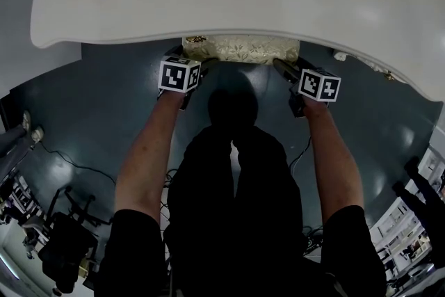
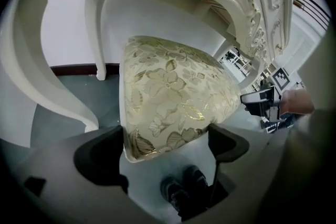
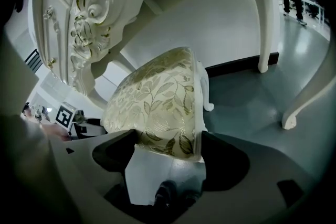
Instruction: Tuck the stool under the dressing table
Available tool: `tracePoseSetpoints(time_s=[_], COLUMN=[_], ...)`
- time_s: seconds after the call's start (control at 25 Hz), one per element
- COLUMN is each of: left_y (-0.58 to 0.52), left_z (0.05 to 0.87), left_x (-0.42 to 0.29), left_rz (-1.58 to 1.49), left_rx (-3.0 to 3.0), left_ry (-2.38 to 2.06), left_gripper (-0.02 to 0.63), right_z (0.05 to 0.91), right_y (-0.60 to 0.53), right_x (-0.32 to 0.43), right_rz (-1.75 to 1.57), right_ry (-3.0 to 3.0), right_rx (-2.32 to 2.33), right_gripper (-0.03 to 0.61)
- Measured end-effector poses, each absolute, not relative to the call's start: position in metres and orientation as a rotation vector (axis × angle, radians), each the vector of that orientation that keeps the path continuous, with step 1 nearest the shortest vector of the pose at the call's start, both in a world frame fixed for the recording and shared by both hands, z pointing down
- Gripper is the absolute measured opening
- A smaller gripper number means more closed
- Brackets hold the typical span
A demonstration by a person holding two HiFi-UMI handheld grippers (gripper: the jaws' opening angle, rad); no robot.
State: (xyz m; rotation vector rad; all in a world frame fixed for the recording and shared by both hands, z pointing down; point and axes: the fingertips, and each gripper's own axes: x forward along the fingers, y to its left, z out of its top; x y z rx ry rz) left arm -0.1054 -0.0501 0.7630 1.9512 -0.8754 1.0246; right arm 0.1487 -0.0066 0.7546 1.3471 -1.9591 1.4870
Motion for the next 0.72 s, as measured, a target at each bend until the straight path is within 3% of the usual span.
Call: tracePoseSetpoints(time_s=[0.72], left_y=[-0.118], left_z=[0.754], left_x=[-0.096], left_rz=[0.922], left_rx=[2.070], left_ry=[-0.961], left_gripper=[0.503], right_z=[0.749], right_y=[-0.068], right_x=[0.158], right_rz=[1.370], right_ry=[-2.049], right_rx=[1.522], right_gripper=[0.416])
